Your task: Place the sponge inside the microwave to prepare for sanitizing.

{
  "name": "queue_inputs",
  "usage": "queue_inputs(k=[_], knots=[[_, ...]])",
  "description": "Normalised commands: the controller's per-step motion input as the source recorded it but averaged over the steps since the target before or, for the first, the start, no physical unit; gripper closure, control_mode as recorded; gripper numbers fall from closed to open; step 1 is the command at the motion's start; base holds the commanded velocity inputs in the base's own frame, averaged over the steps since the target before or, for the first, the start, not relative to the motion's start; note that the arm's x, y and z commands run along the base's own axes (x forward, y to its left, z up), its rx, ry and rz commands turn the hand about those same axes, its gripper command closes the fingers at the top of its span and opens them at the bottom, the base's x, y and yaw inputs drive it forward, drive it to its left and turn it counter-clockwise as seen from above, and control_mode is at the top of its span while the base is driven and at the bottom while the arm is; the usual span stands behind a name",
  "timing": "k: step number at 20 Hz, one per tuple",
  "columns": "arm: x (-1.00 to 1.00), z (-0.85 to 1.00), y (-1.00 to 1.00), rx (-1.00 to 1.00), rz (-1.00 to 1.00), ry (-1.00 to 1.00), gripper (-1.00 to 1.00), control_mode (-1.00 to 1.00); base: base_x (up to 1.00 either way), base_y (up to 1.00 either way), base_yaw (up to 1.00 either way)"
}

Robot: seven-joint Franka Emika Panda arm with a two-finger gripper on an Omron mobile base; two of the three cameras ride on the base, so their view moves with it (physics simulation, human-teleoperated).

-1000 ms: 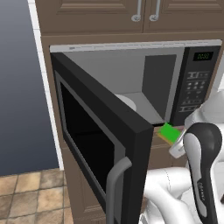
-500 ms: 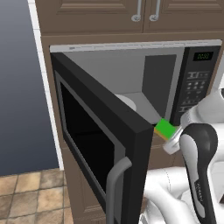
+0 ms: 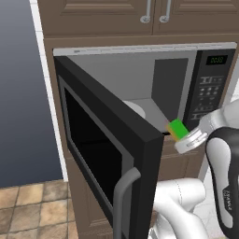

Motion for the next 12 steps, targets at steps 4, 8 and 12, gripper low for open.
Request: queue_inputs(k=[4, 8, 12], knots=[[0.00, -0.13, 0.01, 0.18, -0.03, -0.31, 1.00, -1.00, 0.00, 0.00, 0.00], [0.00, -0.19, 0.21, 0.03, -0.03, -0.30, 1.00, -1.00, 0.00, 0.00, 0.00], [0.00, -0.61, 0.31, 0.00, 0.00, -0.25, 1.00, -1.00, 0.00, 0.00, 0.00]])
